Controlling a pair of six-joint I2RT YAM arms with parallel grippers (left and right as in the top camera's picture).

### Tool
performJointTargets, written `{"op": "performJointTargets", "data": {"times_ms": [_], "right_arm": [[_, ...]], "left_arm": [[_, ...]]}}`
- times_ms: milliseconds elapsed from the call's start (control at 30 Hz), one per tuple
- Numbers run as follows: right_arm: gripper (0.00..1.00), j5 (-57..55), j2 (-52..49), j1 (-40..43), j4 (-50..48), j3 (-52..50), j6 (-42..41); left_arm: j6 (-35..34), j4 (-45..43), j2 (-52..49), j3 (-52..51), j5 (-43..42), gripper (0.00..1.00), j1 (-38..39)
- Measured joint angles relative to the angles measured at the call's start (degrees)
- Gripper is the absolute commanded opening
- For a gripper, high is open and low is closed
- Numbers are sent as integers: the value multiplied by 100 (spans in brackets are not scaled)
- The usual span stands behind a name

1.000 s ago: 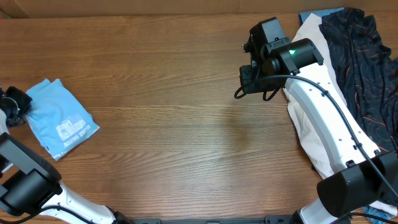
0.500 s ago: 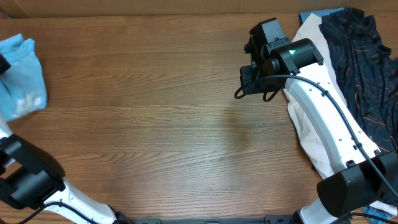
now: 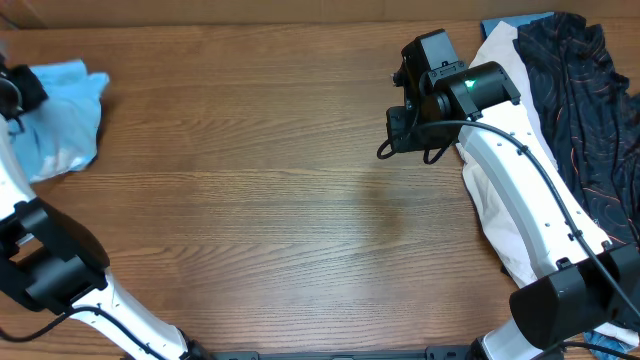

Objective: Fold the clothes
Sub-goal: 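Drag the blue bundle to the table's left edge with the left gripper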

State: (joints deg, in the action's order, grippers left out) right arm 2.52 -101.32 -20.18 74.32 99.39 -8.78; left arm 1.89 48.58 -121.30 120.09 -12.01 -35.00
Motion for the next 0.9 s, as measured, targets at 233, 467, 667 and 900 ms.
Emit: {"op": "performJointTargets", "data": {"times_ms": [233, 467, 667, 900], "right_arm": [[27, -46, 0, 0, 116, 0, -2], [27, -46, 0, 0, 120, 0, 0], [27, -48, 0, 0, 114, 0, 0], [27, -48, 0, 0, 162, 0, -2]], "left_arm": [[-70, 1749, 170, 1082, -107, 4, 4], [-131, 2555, 203, 1137, -267, 4, 4], [-127, 2186, 7, 850, -400, 4, 4], [-127, 1362, -1115, 704, -232, 7, 4]]}}
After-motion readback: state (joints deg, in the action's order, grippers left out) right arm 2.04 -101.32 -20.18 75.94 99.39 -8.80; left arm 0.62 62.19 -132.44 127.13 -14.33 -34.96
